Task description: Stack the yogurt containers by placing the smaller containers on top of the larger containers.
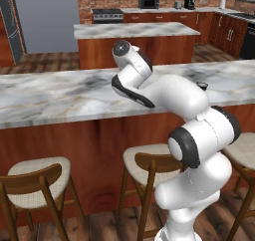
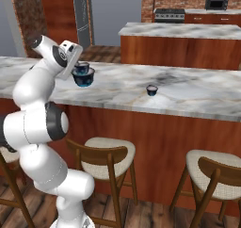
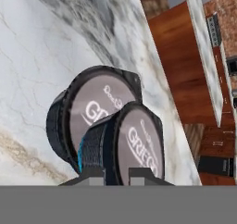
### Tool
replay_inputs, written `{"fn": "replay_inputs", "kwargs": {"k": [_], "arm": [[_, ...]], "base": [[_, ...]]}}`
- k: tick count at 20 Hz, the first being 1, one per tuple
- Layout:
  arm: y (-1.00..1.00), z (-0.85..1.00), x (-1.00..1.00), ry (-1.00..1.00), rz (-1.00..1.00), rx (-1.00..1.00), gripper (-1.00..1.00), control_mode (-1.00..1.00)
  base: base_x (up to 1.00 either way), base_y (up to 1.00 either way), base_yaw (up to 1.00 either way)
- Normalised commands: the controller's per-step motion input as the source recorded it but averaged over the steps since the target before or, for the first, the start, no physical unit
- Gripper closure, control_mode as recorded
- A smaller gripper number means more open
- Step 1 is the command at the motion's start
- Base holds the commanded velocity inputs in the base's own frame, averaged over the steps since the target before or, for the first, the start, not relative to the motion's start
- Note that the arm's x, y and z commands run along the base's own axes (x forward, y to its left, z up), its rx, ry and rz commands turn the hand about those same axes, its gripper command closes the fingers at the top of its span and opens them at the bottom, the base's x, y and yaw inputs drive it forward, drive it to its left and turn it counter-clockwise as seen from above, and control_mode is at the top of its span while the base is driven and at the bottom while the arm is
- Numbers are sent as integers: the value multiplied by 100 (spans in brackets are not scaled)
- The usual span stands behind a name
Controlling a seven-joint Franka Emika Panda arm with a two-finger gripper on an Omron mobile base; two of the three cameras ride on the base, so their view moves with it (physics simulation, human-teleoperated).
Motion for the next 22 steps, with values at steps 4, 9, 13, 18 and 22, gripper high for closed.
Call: {"fn": "replay_inputs", "kwargs": {"k": [4,9,13,18,22], "arm": [[0,0,27,0,0,0,100,-100],[0,-3,25,0,0,-1,100,-100],[0,-14,9,0,0,-2,100,-100],[0,-15,0,0,0,-2,100,-100],[0,-10,0,0,0,-2,100,-100]], "base": [[0,0,0],[0,0,0],[0,0,0],[0,0,0],[0,0,0]]}}
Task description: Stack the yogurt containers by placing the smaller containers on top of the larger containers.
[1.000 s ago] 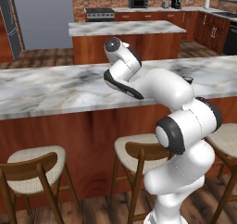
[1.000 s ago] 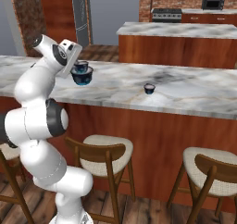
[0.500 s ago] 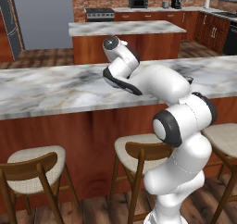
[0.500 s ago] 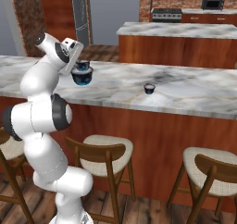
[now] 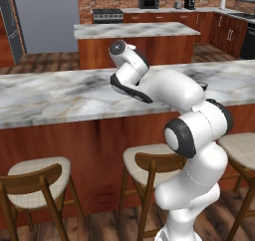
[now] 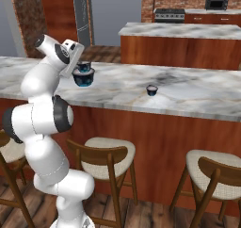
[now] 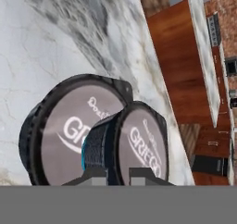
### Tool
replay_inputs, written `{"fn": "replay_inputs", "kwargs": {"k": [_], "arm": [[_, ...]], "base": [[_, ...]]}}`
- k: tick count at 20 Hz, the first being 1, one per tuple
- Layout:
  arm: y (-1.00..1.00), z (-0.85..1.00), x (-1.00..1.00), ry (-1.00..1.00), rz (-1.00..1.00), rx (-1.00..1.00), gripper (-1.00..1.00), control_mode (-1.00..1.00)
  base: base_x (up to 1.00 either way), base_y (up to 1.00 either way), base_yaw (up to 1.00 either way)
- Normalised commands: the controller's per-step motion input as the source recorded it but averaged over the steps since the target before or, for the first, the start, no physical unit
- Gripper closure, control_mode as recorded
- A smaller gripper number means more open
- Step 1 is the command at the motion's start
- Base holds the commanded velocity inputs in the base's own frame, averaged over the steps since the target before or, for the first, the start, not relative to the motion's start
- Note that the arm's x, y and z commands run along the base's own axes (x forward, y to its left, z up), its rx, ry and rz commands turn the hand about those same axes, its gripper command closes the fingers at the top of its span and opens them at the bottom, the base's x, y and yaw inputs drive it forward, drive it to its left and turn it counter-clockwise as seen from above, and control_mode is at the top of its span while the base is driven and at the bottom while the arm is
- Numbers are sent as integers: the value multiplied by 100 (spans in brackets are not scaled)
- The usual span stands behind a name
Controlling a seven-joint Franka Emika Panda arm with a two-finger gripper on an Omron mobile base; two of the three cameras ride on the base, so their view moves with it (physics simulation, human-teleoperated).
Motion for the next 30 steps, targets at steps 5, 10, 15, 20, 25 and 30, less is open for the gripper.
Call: {"fn": "replay_inputs", "kwargs": {"k": [5,10,15,20,25,30], "arm": [[0,-4,-2,0,0,-3,100,-100],[0,0,-15,-3,0,-3,100,-100],[2,0,-24,-6,0,-4,-100,-100],[0,1,-32,-6,0,-1,-100,-100],[0,22,-13,-10,0,0,-100,-100],[-2,60,-18,-7,0,0,-100,-100]], "base": [[0,0,0],[0,0,0],[0,0,0],[0,0,0],[0,0,0],[0,0,0]]}}
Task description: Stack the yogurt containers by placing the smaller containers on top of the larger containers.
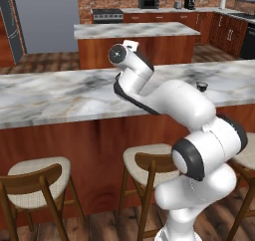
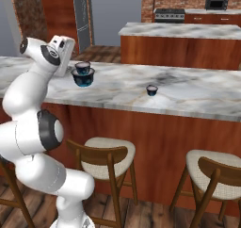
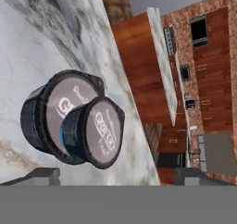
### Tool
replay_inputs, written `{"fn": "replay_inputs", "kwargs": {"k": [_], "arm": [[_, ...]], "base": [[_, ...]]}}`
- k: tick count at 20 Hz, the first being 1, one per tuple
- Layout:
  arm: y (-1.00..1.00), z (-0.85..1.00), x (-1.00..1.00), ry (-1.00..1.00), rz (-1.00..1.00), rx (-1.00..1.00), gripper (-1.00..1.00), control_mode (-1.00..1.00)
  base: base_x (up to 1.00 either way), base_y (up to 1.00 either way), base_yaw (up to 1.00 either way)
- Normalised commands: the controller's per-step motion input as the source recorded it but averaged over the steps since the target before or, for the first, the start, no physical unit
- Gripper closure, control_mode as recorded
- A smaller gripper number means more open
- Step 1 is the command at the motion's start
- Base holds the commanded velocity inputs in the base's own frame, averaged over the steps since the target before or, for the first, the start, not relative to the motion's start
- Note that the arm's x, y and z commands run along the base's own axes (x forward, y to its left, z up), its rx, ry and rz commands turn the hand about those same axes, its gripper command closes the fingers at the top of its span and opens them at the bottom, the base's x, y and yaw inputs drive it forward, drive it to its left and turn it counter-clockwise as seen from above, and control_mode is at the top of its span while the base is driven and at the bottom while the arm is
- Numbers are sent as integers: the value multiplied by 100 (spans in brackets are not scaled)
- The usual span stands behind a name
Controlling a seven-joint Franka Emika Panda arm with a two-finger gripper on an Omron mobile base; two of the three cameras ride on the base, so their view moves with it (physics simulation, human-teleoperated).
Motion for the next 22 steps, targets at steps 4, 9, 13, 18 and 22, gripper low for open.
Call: {"fn": "replay_inputs", "kwargs": {"k": [4,9,13,18,22], "arm": [[-8,69,-34,-1,0,2,-100,-100],[-28,39,-54,8,0,11,-100,-100],[-51,18,-69,7,-6,15,-100,-100],[-78,1,-67,2,-4,19,-100,-100],[-89,0,-60,0,-5,8,-100,-100]], "base": [[0,0,0],[0,0,0],[0,0,0],[0,0,0],[0,0,0]]}}
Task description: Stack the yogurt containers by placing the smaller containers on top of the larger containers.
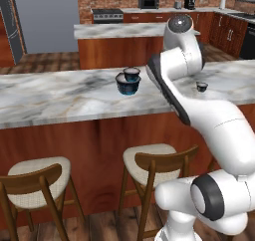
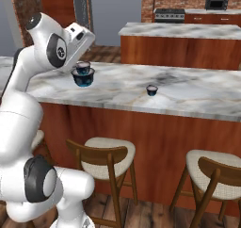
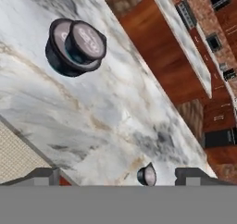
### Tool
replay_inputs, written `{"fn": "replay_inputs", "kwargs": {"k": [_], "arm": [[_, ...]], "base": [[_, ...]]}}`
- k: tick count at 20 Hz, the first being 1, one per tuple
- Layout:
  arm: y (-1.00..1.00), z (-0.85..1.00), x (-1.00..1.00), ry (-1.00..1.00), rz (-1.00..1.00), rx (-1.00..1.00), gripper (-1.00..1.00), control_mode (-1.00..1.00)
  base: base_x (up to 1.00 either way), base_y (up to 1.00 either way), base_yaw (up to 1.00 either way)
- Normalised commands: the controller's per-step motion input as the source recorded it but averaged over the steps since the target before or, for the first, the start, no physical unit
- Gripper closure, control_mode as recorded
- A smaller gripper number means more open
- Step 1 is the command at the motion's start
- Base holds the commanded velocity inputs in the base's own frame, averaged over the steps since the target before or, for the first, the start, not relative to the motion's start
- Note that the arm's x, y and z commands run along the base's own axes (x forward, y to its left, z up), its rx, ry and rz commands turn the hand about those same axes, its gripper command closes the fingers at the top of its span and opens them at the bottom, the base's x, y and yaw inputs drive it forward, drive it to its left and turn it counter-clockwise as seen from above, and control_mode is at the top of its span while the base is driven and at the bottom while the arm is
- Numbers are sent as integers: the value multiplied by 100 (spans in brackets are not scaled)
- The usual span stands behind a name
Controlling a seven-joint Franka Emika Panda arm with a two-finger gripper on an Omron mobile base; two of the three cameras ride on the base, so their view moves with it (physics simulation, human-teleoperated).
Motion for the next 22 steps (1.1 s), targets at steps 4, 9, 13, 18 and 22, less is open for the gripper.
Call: {"fn": "replay_inputs", "kwargs": {"k": [4,9,13,18,22], "arm": [[-86,0,-46,1,-12,13,-100,-100],[-51,-4,-2,8,-19,13,-100,-100],[-19,-5,3,8,-17,0,-100,-100],[-2,-2,13,11,-17,2,-100,-100],[-14,0,0,15,-23,16,-100,-100]], "base": [[0,0,0],[0,0,0],[0,0,0],[0,0,0],[0,0,0]]}}
